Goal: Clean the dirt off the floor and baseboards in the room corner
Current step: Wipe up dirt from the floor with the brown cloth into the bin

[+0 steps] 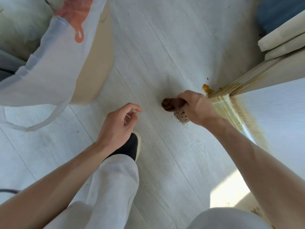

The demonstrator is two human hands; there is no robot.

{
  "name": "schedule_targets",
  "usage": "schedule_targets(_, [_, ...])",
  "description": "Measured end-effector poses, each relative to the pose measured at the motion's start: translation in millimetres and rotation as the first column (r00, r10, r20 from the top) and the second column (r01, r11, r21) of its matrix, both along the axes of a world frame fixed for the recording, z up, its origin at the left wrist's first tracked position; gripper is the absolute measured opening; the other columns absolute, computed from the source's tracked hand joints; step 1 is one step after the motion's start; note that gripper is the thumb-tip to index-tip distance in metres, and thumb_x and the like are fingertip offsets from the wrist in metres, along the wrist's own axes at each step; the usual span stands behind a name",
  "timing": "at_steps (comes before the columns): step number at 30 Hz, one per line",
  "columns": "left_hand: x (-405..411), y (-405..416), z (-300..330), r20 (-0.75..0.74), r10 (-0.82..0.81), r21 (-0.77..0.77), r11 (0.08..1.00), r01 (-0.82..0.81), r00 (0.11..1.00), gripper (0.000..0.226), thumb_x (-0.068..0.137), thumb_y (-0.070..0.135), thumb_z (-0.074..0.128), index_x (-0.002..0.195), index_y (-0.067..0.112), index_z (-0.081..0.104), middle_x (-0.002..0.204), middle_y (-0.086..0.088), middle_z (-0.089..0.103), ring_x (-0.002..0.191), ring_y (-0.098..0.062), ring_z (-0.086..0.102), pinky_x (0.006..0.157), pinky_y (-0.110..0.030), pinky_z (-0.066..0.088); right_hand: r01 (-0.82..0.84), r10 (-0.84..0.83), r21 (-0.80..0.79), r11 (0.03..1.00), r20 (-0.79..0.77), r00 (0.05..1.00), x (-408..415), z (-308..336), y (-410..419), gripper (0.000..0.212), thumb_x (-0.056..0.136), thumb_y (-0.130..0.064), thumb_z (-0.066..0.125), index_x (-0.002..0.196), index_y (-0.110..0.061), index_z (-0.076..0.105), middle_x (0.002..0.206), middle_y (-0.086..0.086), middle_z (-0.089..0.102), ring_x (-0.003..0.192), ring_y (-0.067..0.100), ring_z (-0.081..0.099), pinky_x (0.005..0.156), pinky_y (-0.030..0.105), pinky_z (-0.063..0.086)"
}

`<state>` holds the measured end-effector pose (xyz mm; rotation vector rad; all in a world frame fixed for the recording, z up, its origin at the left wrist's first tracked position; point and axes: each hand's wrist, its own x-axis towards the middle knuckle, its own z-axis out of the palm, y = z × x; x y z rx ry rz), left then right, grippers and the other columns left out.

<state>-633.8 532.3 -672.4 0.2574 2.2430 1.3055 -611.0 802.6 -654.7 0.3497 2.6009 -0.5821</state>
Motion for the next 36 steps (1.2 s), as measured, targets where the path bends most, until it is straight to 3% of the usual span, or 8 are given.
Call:
schedule_targets(5, [8,-3,0,-0.019,-0.02,0.009,1.0,0.02,1.0,0.016,0.103,0.021,0.057,0.109,0.029,0.07,0.079,0.007,0.068,0.075,-0.015,0.062,0.068,-0.02,0.049,0.039,-0.032,0.072,0.997,-0.101,0.994,-42,5,16,0.024,0.101,-0.015,0.058,0.12,-0.023,0.068,0.112,0.004,0.066,0.099,0.03,0.062,0.086,0.044,0.054])
schedule_targets(9, [13,-7,0,-0.026,-0.04,0.004,0.999,0.04,0.999,0.016,0.103,0.021,0.057,0.109,0.029,0.07,0.079,0.01,0.067,0.075,-0.015,0.062,0.067,-0.016,0.047,0.044,-0.048,0.156,0.987,0.024,0.999,-43,-17,1,0.036,0.098,-0.006,0.052,0.125,-0.025,0.065,0.107,0.007,0.066,0.092,0.027,0.063,0.074,0.037,0.05])
schedule_targets(16, [17,-5,1,-0.023,-0.029,0.014,0.999,0.03,0.999,0.017,0.102,0.019,0.058,0.108,0.03,0.071,0.079,0.005,0.067,0.072,-0.014,0.061,0.065,-0.015,0.045,0.178,-0.181,-0.043,0.983,-0.086,0.98,26,9,-2,0.028,0.09,-0.018,0.045,0.104,-0.028,0.066,0.105,0.002,0.067,0.092,0.031,0.064,0.078,0.046,0.058])
schedule_targets(18, [16,-3,0,-0.029,-0.025,0.025,0.999,0.026,0.999,0.017,0.102,0.019,0.058,0.106,0.029,0.071,0.077,0.004,0.067,0.068,-0.016,0.06,0.063,-0.019,0.047,0.276,-0.288,-0.102,0.956,-0.133,0.948,46,28,6,0.025,0.082,-0.029,0.036,0.091,-0.03,0.059,0.101,0.003,0.07,0.092,0.03,0.067,0.078,0.045,0.058])
schedule_targets(21, [16,0,0,-0.022,-0.046,0.025,0.999,0.046,0.999,0.016,0.102,0.02,0.058,0.107,0.029,0.071,0.079,0.007,0.068,0.067,-0.018,0.062,0.063,-0.025,0.051,0.439,-0.457,-0.138,0.888,-0.145,0.878,82,40,23,0.024,0.088,-0.016,0.041,0.093,-0.025,0.063,0.107,-0.002,0.073,0.102,0.023,0.066,0.088,0.04,0.054])
schedule_targets(24, [15,4,-3,-0.019,-0.057,0.016,0.998,0.058,0.998,0.016,0.102,0.018,0.058,0.107,0.028,0.071,0.079,0.009,0.067,0.068,-0.018,0.062,0.064,-0.027,0.052,0.613,-0.617,-0.067,0.787,-0.089,0.782,112,30,32,0.029,0.094,-0.003,0.045,0.108,-0.018,0.066,0.092,-0.002,0.067,0.092,0.024,0.059,0.069,0.03,0.044])
schedule_targets(30, [14,9,-5,-0.032,-0.09,0.006,0.996,0.091,0.995,0.016,0.102,0.021,0.059,0.106,0.03,0.07,0.077,0.007,0.068,0.069,-0.017,0.062,0.065,-0.028,0.05,0.758,-0.765,-0.133,0.638,0.0,0.644,105,-13,14,0.017,0.098,-0.01,0.046,0.108,-0.009,0.06,0.086,-0.001,0.057,0.088,0.029,0.056,0.069,0.035,0.041])
schedule_targets(36, [14,2,-4,0.009,-0.051,0.012,0.999,0.051,0.999,0.016,0.102,0.022,0.058,0.107,0.032,0.07,0.081,0.007,0.069,0.074,-0.017,0.065,0.072,-0.036,0.054,0.772,-0.798,-0.29,0.565,0.044,0.601,65,-19,-7,0.014,0.097,-0.022,0.051,0.101,-0.012,0.059,0.102,0.013,0.064,0.094,0.037,0.065,0.073,0.058,0.061])
